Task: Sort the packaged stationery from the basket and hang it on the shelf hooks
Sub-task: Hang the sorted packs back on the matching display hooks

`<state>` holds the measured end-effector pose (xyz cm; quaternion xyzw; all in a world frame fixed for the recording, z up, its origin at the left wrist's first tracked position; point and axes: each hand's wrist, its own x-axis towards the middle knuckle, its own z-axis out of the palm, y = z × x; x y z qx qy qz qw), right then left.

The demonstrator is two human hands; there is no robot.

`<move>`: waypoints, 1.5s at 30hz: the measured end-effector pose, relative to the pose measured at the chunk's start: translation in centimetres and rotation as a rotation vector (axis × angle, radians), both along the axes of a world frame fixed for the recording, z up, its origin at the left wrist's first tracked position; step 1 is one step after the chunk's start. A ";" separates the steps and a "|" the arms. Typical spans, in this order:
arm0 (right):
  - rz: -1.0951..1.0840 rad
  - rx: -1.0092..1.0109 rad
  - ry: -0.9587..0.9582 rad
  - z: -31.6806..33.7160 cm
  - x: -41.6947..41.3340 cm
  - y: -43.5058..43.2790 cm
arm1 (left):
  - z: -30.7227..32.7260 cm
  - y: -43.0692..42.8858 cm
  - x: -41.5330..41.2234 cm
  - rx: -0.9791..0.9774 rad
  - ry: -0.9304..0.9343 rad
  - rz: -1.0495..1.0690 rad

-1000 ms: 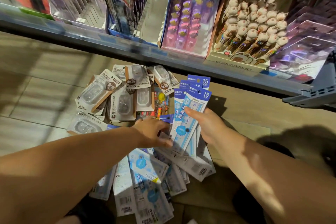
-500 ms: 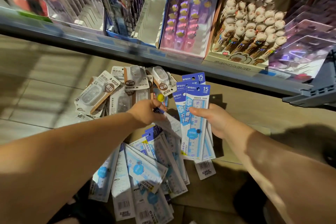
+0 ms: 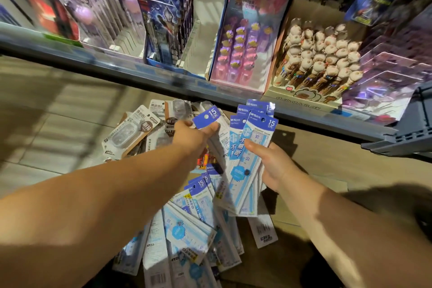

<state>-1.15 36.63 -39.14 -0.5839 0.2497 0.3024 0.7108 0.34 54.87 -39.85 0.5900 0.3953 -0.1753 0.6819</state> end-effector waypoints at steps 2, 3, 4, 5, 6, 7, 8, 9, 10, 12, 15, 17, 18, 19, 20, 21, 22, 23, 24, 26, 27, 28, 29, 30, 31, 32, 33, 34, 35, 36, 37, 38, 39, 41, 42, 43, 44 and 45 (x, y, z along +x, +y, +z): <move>-0.090 0.043 -0.001 0.2 0.2 0.9 | 0.5 -1.4 -0.5 -0.007 0.079 -0.018; -0.104 0.065 0.003 0.4 0.4 1.3 | 0.6 -2.2 -0.8 -0.049 0.079 -0.032; -0.106 0.087 0.011 0.7 0.6 1.7 | 0.7 -2.9 -1.0 -0.096 0.058 -0.018; -0.101 0.102 0.020 1.1 0.8 1.9 | 0.9 -3.5 -1.1 -0.151 0.017 0.009; -0.094 0.115 0.023 1.7 1.0 2.0 | 1.1 -3.8 -1.0 -0.189 -0.032 0.026; -0.084 0.127 0.023 2.2 1.3 1.9 | 1.3 -3.8 -0.9 -0.203 -0.079 0.021; -0.075 0.134 0.020 2.8 1.5 1.8 | 2.0 -3.7 -0.7 -0.199 -0.128 -0.008; -0.067 0.135 0.013 3.4 1.8 1.5 | 2.6 -3.5 -0.5 -0.173 -0.169 -0.040; -0.058 0.136 0.005 4.0 2.0 1.3 | 3.3 -3.3 -0.4 -0.128 -0.197 -0.072; -0.032 0.145 -0.027 5.9 2.8 1.3 | 5.2 -2.9 0.0 -0.080 -0.240 -0.095; -0.002 0.143 -0.072 9.1 4.2 2.0 | 8.2 -2.2 0.7 -0.110 -0.290 -0.009; 0.037 0.139 -0.093 11.7 5.0 2.5 | 10.1 -1.4 1.2 -0.106 -0.302 0.061; 0.064 0.142 -0.102 13.1 5.4 2.9 | 11.2 -0.9 1.3 -0.099 -0.312 0.087; 0.094 0.148 -0.110 14.4 5.7 3.2 | 12.3 -0.6 1.4 -0.095 -0.324 0.114; 0.121 0.157 -0.119 15.6 6.0 3.5 | 13.3 -0.3 1.5 -0.101 -0.339 0.134; 0.143 0.162 -0.135 17.0 6.2 4.0 | 14.4 0.1 1.7 -0.111 -0.375 0.164; 0.158 0.172 -0.146 18.1 6.3 4.5 | 15.6 0.3 1.7 -0.124 -0.410 0.196; 0.175 0.184 -0.161 19.3 6.4 5.1 | 17.3 0.6 1.7 -0.130 -0.450 0.245; 0.193 0.200 -0.177 20.4 6.5 5.7 | 18.4 0.9 1.9 -0.119 -0.489 0.281; 0.220 0.229 -0.214 22.4 6.4 6.7 | 20.7 1.3 2.2 -0.084 -0.569 0.297; 0.230 0.241 -0.233 23.3 6.3 7.0 | 22.3 1.4 1.9 -0.087 -0.611 0.279; 0.237 0.249 -0.257 24.4 6.2 7.2 | 23.6 1.6 1.8 -0.093 -0.655 0.251; 0.241 0.257 -0.279 25.3 6.1 7.2 | 24.8 1.5 1.5 -0.101 -0.685 0.236; 0.244 0.268 -0.299 26.2 6.0 7.1 | 25.5 1.5 1.3 -0.102 -0.707 0.215; 0.246 0.278 -0.327 27.1 5.9 6.8 | 26.8 1.2 0.9 -0.084 -0.708 0.204; 0.247 0.287 -0.350 27.9 5.7 6.5 | 27.5 0.9 0.9 -0.055 -0.704 0.177; 0.242 0.290 -0.378 28.7 5.6 6.1 | 28.7 0.4 0.7 -0.018 -0.696 0.160; 0.231 0.290 -0.401 29.3 5.3 5.9 | 29.3 -0.1 1.1 0.004 -0.700 0.143; 0.216 0.291 -0.426 29.6 5.2 5.7 | 30.2 -0.3 1.1 0.027 -0.726 0.137; 0.199 0.295 -0.458 30.2 5.0 5.4 | 30.3 -0.1 1.3 0.008 -0.801 0.100; 0.187 0.304 -0.490 30.5 4.7 5.2 | 30.9 -0.2 0.8 -0.021 -0.840 0.044; 0.176 0.311 -0.525 30.9 4.4 4.9 | 31.8 -0.4 0.4 -0.088 -0.866 -0.027; 0.165 0.318 -0.561 31.2 4.2 4.6 | 32.7 -1.1 -0.3 -0.114 -0.861 -0.066; 0.133 0.316 -0.640 31.6 3.9 4.0 | 32.9 -2.7 0.0 -0.149 -0.885 -0.118; 0.117 0.303 -0.678 31.8 3.7 3.7 | 33.0 -3.3 0.1 -0.249 -0.844 -0.096; 0.096 0.285 -0.718 31.9 3.7 3.1 | 33.1 -4.3 0.1 -0.395 -0.760 -0.047; 0.077 0.260 -0.757 32.1 3.7 2.6 | 32.6 -4.9 -0.3 -0.512 -0.740 -0.063; 0.062 0.223 -0.800 32.2 3.7 2.0 | 32.4 -5.4 -0.6 -0.573 -0.714 -0.109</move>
